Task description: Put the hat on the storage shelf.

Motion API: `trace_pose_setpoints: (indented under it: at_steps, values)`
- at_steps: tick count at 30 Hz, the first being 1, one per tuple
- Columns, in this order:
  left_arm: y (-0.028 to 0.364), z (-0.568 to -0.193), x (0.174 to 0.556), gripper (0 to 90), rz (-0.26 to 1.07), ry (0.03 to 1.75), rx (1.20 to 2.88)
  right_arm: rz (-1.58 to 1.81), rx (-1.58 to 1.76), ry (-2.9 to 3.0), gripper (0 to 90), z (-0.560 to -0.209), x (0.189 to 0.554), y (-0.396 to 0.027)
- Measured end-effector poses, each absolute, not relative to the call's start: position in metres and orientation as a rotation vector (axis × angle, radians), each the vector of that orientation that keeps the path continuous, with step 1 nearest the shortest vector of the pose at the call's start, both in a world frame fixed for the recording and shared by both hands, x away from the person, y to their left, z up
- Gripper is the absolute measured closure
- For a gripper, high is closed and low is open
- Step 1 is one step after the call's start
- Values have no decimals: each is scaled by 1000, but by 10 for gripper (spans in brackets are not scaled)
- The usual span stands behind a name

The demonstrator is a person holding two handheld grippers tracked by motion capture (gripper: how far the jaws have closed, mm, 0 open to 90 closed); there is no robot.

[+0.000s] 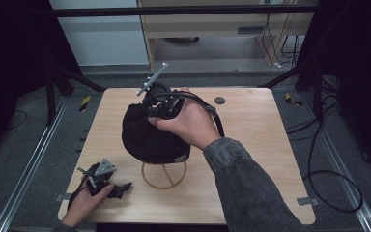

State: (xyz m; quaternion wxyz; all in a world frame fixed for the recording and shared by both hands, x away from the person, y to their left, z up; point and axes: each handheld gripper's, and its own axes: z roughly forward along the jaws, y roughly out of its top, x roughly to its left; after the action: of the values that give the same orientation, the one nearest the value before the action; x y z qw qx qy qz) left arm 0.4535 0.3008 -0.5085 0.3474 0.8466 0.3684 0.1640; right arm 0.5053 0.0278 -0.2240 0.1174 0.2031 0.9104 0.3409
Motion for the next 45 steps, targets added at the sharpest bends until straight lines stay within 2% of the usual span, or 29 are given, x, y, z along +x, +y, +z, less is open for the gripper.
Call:
trace_pose_setpoints:
  at_steps: [5, 33, 45]
  values:
    - [301, -509, 453, 0, 426, 956, 2195, 987, 611, 2673, 728, -226, 508, 28]
    - [301, -509, 453, 0, 426, 955, 2196, 964, 683, 2662, 462, -229, 507, 15]
    - [301, -508, 454, 0, 425, 955, 2195, 1021, 682, 2595, 254, -227, 502, 6]
